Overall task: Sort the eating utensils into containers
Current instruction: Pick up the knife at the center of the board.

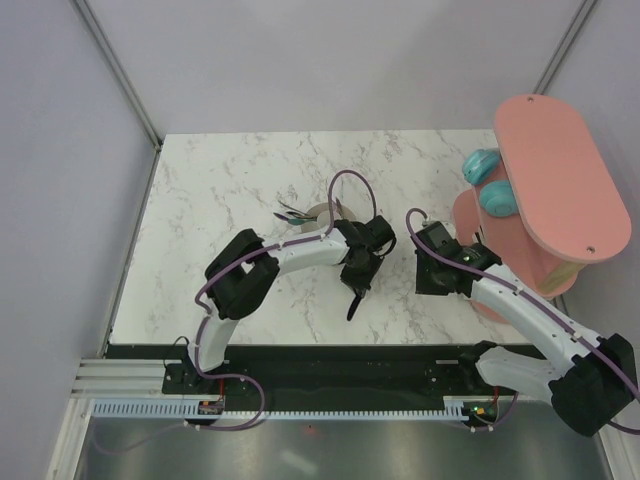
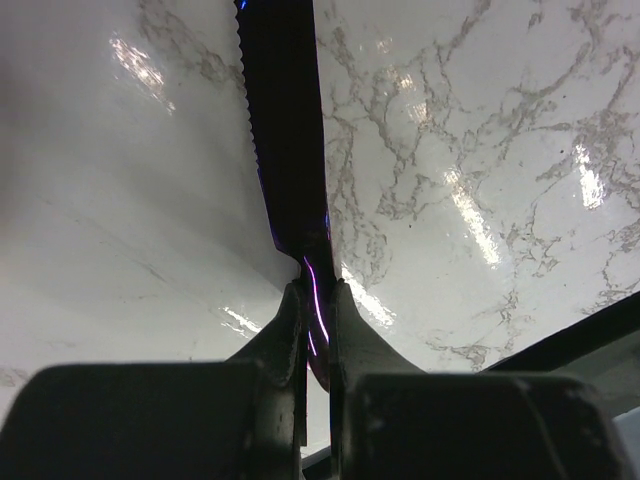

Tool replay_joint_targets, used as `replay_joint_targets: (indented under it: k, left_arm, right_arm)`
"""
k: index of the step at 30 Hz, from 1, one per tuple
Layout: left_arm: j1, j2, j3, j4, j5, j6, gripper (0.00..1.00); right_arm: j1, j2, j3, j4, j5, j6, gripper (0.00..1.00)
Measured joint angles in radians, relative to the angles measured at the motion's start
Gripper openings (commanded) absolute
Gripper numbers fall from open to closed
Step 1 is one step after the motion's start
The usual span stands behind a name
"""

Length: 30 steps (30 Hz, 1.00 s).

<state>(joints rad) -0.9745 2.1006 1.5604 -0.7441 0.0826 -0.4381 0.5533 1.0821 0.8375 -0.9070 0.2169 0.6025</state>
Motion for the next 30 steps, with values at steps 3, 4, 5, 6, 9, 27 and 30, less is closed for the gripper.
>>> replay_joint_targets:
  k: [3,4,5,6,9,27,30]
  left_arm:
    - [0.005,-0.002,-0.002,0.005,0.005,0.014,0.02]
    - [0.006,-0.003,-0.003,0.006,0.007,0.019,0.02]
    - [0.006,-0.003,-0.003,0.008,0.007,0.023,0.02]
    - [0.006,-0.005,-0.005,0.011,0.008,0.027,0.02]
    - [0.006,-0.014,-0.009,0.018,0.016,0.037,0.02]
    - [0.011,-0.141,-0.046,0.051,0.137,0.055,0.02]
    - [0.015,-0.147,-0.050,0.061,0.137,0.055,0.02]
  right_arm:
    - [0.000,0.033,-0.019,0.024,-0.032,0.000,0.30]
    - [0.000,0.047,-0.025,0.031,-0.043,0.000,0.30]
    - [0.000,0.061,-0.028,0.036,-0.053,0.001,0.30]
    - [0.000,0.073,-0.029,0.040,-0.062,0.001,0.30]
    - [0.000,0.097,-0.029,0.059,-0.083,0.004,0.31]
    - [-0.001,0.190,-0.029,0.168,-0.179,0.000,0.37]
    - [-0.001,0.200,-0.029,0.169,-0.177,0.000,0.36]
